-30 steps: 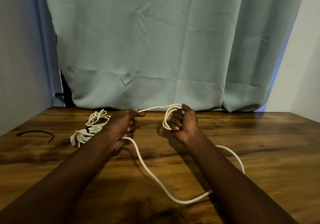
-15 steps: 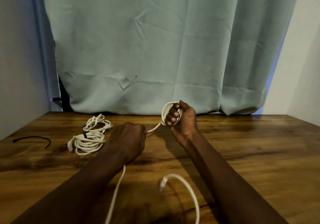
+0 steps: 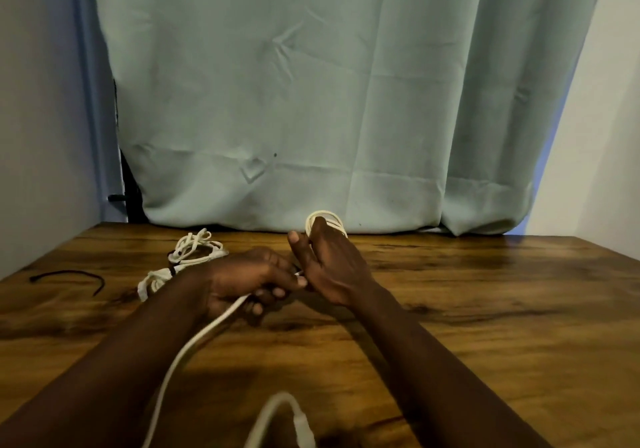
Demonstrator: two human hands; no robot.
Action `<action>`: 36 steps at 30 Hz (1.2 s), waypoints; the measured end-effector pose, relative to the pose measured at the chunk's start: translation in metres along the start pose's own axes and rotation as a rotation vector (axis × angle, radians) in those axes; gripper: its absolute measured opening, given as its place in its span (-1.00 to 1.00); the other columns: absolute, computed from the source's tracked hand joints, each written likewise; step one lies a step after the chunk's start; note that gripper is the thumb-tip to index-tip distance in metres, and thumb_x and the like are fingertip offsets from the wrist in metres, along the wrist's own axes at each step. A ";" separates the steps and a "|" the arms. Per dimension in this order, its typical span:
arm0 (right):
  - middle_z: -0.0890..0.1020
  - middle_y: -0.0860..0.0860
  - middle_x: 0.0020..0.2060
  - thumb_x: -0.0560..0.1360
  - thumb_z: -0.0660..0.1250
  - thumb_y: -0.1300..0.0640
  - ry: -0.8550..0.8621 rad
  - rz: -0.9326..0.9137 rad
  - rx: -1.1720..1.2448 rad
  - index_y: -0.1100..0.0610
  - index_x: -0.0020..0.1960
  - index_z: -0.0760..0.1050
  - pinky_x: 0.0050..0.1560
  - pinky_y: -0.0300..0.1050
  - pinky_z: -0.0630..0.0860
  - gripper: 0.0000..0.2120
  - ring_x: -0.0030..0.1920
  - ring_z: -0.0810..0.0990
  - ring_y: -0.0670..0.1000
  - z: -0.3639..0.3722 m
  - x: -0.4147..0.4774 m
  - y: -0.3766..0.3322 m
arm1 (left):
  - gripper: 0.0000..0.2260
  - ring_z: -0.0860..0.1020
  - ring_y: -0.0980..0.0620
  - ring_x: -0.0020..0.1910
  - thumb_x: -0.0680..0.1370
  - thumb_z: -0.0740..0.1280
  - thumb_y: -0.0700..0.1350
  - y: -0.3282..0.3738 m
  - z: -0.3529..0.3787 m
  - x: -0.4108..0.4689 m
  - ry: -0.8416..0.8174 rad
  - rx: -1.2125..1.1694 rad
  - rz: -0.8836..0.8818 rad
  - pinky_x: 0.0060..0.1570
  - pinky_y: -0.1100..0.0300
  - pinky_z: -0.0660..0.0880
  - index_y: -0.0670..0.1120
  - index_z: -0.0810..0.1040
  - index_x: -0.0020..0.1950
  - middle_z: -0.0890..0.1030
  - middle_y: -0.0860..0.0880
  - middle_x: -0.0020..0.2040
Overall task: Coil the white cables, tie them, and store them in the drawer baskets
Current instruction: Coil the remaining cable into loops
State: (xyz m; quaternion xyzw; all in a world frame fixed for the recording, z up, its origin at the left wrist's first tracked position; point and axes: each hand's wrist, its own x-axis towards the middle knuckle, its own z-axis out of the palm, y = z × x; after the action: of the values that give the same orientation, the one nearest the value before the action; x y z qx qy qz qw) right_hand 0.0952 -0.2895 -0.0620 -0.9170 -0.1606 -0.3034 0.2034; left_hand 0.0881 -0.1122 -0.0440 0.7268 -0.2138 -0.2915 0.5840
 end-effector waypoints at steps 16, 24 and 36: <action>0.22 -0.08 -0.64 0.70 0.04 -0.18 -0.425 0.508 1.603 0.04 -0.43 0.33 -0.63 -0.36 0.05 -0.42 -0.70 0.17 -0.15 -0.002 0.003 -0.033 | -0.77 0.31 0.23 -0.61 0.67 0.29 -0.17 -0.002 -0.016 0.006 0.651 -0.024 0.589 -0.57 0.40 0.21 -0.16 0.66 -0.12 0.49 0.10 -0.54; 0.22 -0.07 -0.66 0.68 0.06 -0.20 -0.285 0.671 1.740 0.08 -0.47 0.33 -0.70 -0.36 0.05 -0.38 -0.73 0.16 -0.15 -0.001 0.001 -0.029 | -0.50 0.17 0.13 -0.55 0.45 0.39 0.20 -0.013 -0.011 0.014 0.390 0.011 0.463 -0.49 0.31 0.07 -0.25 0.62 0.05 0.27 -0.05 -0.42; 0.28 -0.07 -0.63 0.70 0.14 -0.13 -0.312 0.633 1.624 0.13 -0.31 0.38 -0.64 -0.35 0.17 -0.51 -0.69 0.22 -0.14 -0.002 0.001 -0.029 | -0.65 0.18 0.15 -0.53 0.51 0.34 0.09 -0.016 -0.019 0.014 0.185 -0.161 0.372 -0.64 0.39 0.14 -0.17 0.62 0.06 0.34 -0.10 -0.32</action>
State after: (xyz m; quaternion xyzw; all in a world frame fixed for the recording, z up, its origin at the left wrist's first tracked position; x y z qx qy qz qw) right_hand 0.0831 -0.2648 -0.0518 -0.5218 -0.0909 0.1034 0.8419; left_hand 0.1112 -0.1036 -0.0596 0.6497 -0.2656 -0.1270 0.7009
